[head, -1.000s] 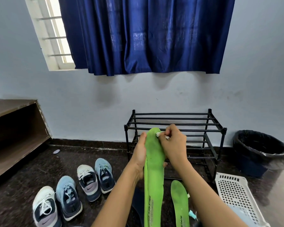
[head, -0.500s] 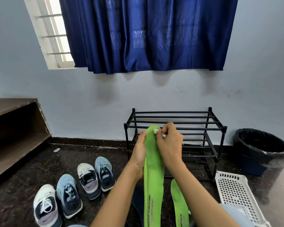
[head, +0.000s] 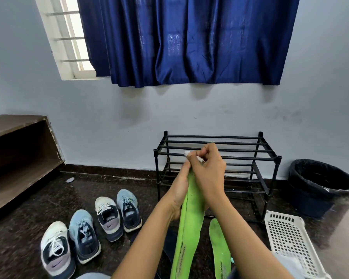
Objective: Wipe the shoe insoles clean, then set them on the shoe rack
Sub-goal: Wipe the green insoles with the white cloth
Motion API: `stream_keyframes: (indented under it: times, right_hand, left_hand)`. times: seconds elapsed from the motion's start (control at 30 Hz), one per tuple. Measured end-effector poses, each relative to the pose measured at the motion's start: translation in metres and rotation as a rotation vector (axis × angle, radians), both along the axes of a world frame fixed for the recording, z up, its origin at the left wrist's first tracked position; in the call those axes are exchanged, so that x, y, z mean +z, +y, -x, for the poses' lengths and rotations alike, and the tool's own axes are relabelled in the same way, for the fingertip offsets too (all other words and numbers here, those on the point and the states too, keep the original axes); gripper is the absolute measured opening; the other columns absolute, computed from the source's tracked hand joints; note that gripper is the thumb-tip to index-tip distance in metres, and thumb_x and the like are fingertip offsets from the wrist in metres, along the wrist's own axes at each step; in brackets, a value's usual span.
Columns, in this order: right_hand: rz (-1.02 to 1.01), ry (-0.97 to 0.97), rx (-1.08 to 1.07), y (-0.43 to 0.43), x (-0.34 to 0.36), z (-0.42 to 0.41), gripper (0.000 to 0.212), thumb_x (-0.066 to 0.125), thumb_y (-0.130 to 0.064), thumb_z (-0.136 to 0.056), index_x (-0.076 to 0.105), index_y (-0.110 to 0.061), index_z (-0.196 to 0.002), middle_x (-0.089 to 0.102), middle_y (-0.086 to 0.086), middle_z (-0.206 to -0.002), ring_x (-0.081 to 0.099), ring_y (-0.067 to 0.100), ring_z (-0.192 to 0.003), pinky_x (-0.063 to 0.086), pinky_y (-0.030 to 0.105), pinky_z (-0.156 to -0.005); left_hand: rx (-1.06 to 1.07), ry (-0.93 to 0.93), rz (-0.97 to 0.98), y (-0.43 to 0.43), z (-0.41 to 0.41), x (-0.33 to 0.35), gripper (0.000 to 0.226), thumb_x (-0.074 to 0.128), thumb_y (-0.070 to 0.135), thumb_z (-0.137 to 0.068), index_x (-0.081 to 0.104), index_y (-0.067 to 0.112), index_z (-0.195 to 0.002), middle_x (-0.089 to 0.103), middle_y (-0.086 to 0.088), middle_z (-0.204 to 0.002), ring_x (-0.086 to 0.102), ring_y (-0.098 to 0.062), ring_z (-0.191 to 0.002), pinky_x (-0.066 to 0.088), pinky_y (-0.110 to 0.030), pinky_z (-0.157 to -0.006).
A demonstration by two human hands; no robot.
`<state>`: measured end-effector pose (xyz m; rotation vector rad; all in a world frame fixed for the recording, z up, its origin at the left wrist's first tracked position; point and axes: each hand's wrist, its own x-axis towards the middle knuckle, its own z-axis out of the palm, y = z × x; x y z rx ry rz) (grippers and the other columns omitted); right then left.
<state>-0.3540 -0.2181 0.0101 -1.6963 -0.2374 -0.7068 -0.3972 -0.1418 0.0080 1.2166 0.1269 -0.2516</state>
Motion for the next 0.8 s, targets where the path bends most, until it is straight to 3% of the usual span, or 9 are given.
stream_keyframes:
  times: [0.1, 0.27, 0.4, 0.53, 0.73, 0.8]
  right_hand:
    - [0.035, -0.032, 0.029, 0.008, -0.002, 0.003, 0.031, 0.07, -0.007, -0.079, 0.041, -0.018, -0.074, 0.05, -0.005, -0.065, 0.052, 0.01, -0.06, 0.035, 0.012, -0.053]
    - [0.022, -0.02, -0.003, 0.003, 0.0, -0.005, 0.031, 0.07, -0.017, -0.081, 0.04, -0.014, -0.076, 0.062, 0.005, -0.069, 0.054, 0.01, -0.062, 0.038, 0.018, -0.057]
    - [-0.016, 0.021, -0.134, -0.01, 0.001, -0.014, 0.025, 0.068, -0.014, -0.083, 0.044, -0.011, -0.079, 0.057, 0.002, -0.068, 0.053, 0.015, -0.064, 0.031, 0.021, -0.055]
    - [-0.023, 0.061, -0.193, -0.019, 0.002, -0.015, 0.023, 0.068, -0.013, -0.082, 0.045, -0.009, -0.081, 0.053, -0.001, -0.069, 0.049, 0.013, -0.063, 0.034, 0.014, -0.054]
    - [0.026, -0.028, 0.04, -0.003, -0.001, 0.002, 0.035, 0.069, -0.01, -0.081, 0.037, -0.024, -0.074, 0.063, 0.002, -0.071, 0.059, 0.008, -0.067, 0.041, 0.015, -0.059]
    - [0.056, -0.056, 0.094, 0.002, -0.002, 0.007, 0.037, 0.068, -0.008, -0.08, 0.036, -0.027, -0.073, 0.065, 0.003, -0.072, 0.061, 0.011, -0.069, 0.043, 0.016, -0.062]
  left_hand:
    - [0.044, 0.0, 0.041, -0.001, -0.002, -0.002, 0.06, 0.026, 0.052, -0.102, 0.066, 0.008, -0.091, 0.069, -0.01, -0.064, 0.067, -0.017, -0.056, 0.052, -0.021, -0.05]
    - [0.043, 0.025, 0.063, -0.003, -0.004, 0.001, 0.063, 0.025, 0.052, -0.102, 0.067, 0.008, -0.087, 0.068, -0.009, -0.061, 0.066, -0.017, -0.052, 0.051, -0.02, -0.047]
    - [-0.012, 0.035, 0.057, -0.004, -0.006, 0.001, 0.076, 0.023, 0.062, -0.098, 0.077, 0.012, -0.076, 0.068, -0.01, -0.069, 0.064, -0.021, -0.059, 0.05, -0.027, -0.059]
    - [-0.061, 0.061, 0.067, 0.0, -0.007, 0.002, 0.074, 0.024, 0.068, -0.094, 0.07, 0.01, -0.096, 0.068, -0.013, -0.077, 0.062, -0.026, -0.065, 0.047, -0.035, -0.067]
    - [-0.007, -0.009, 0.083, 0.006, -0.01, 0.003, 0.069, 0.024, 0.056, -0.1, 0.071, 0.01, -0.077, 0.065, -0.01, -0.061, 0.064, -0.019, -0.052, 0.05, -0.022, -0.051]
    - [0.016, -0.018, 0.097, 0.008, -0.011, 0.004, 0.069, 0.025, 0.058, -0.1, 0.069, 0.009, -0.08, 0.065, -0.011, -0.065, 0.064, -0.021, -0.057, 0.051, -0.025, -0.055]
